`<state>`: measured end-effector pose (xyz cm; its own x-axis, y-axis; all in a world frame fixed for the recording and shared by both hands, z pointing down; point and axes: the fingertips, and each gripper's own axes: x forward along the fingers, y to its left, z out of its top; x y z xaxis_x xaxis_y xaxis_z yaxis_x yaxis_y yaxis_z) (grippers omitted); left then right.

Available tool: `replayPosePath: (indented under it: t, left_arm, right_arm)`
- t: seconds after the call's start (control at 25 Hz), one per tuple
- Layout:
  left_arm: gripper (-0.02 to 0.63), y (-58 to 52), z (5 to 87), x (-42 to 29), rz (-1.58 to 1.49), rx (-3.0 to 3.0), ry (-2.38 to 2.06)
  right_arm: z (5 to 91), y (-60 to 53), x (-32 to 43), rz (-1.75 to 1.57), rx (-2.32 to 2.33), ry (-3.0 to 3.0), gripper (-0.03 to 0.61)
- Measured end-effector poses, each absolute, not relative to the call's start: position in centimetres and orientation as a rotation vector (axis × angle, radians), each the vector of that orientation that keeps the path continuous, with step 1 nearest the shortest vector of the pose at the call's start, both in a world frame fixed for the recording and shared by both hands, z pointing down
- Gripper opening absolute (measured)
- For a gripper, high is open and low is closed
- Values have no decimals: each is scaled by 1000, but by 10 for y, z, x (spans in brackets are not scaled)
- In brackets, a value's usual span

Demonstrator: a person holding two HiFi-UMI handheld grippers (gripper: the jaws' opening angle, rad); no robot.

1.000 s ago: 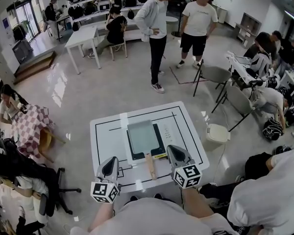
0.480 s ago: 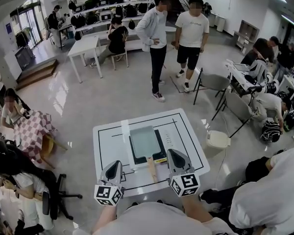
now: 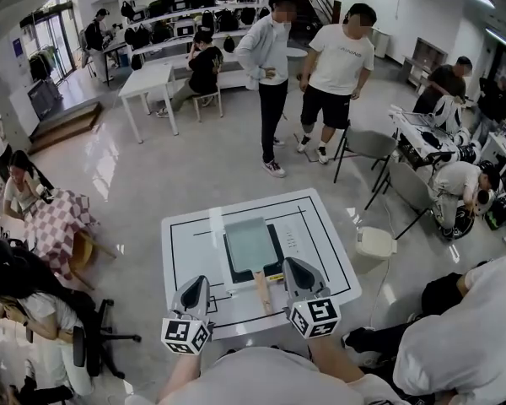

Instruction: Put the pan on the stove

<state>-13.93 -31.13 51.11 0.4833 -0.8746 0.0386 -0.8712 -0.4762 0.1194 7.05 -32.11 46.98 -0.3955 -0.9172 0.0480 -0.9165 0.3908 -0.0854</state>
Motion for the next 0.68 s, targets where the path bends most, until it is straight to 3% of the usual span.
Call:
replayPosePath:
  t: [0.68]
  left_arm:
    - [11, -310, 512, -143, -31, 2596, -1534]
  right_arm:
    - [473, -319, 66, -188, -1718, 2615, 9]
